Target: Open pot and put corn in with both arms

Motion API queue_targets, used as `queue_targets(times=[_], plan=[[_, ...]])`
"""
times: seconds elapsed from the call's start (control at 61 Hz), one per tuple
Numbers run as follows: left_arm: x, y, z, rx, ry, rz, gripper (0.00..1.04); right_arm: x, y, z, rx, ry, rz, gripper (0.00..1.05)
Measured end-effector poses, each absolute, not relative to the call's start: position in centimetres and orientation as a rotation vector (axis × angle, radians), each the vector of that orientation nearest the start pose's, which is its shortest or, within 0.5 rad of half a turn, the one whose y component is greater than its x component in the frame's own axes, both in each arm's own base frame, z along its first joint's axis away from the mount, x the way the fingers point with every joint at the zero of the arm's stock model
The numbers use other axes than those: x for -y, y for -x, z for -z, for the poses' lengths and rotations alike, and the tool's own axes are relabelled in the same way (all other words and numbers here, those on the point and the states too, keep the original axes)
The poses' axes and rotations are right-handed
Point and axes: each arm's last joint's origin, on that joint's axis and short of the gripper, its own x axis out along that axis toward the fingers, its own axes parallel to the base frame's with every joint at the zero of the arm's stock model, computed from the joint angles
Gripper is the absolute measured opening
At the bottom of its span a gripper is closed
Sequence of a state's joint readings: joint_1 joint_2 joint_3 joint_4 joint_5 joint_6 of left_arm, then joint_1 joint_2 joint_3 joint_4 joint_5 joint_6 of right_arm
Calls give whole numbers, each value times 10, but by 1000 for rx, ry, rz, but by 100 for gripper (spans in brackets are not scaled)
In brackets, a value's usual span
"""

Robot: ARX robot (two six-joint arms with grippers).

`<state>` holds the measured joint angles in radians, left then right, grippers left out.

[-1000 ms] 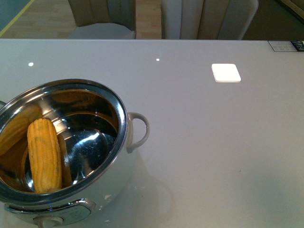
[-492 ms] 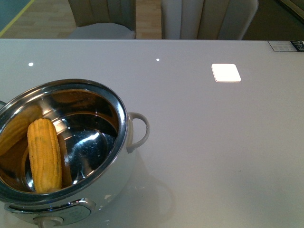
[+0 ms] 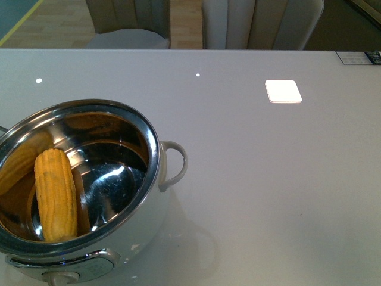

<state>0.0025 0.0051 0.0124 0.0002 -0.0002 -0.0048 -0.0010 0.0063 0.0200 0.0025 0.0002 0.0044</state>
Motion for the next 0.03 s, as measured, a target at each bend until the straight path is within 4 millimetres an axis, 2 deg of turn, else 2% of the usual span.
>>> queue_targets(times=[0.033], plan=[[0, -97, -167, 7, 5, -3, 98, 0, -97, -170, 16, -4, 1, 96]])
